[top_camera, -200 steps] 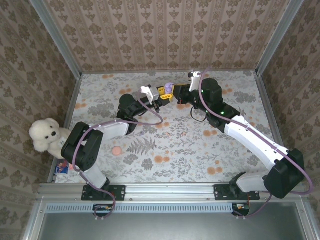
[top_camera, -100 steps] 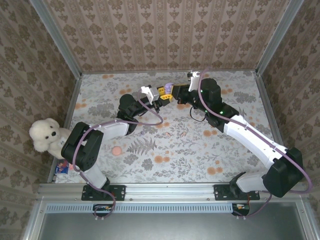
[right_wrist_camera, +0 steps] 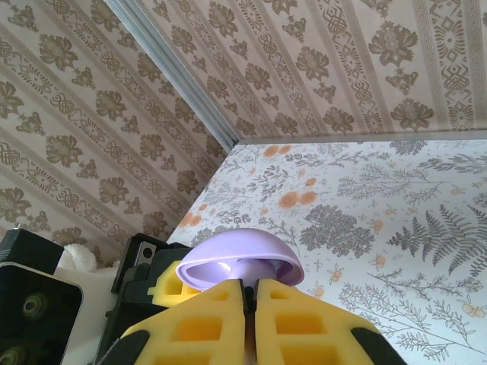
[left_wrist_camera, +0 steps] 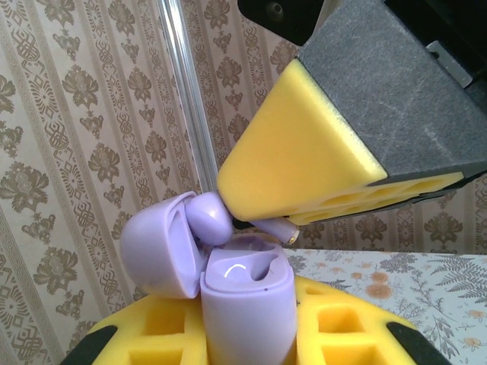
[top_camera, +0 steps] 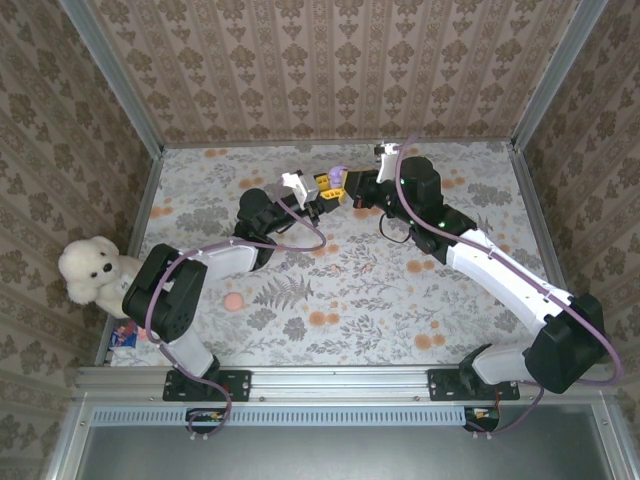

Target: Insert the wireless bluetooth earbuds into the charging case

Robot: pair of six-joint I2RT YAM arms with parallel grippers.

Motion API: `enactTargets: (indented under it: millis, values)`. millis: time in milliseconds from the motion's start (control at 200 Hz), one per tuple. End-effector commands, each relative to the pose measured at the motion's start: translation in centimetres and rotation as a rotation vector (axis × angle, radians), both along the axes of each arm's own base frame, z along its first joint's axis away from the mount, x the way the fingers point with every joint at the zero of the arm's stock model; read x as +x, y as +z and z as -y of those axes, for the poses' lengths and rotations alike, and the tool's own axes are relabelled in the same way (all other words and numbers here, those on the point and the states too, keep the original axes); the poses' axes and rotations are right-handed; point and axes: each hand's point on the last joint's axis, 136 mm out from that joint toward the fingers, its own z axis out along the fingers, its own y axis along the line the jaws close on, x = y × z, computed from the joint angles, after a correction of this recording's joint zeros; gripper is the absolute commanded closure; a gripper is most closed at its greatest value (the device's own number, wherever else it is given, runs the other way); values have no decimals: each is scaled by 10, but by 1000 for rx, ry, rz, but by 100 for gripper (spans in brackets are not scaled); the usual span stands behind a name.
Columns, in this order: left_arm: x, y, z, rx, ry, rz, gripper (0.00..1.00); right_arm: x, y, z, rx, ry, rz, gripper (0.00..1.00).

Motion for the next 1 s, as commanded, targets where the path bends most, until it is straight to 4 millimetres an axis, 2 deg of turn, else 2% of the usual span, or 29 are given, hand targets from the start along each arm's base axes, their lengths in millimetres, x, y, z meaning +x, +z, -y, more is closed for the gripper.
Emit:
enactTargets:
  millis: [0,160,280,500,790,995]
  values:
    - [-14,14,1,-19,-29,60,100,-1,-8,0,0,6,-15,92]
    - [-10,9,0,-17,-8,48,100,-5,-6,3,7,5,-14,92]
    - [-7,5,0,-17,3,35,100,-8,-13,5,3,2,-29,92]
    - [-3,-12,0,-11,18,-4,100,-12,-42,10,9,-19,-87,93]
    - [12,-52,-8,22,121,-72,100,-20,-73,15,40,-37,-151,93]
    - [18,-70,-11,45,161,-101,100,-27,-94,19,43,-49,-194,94]
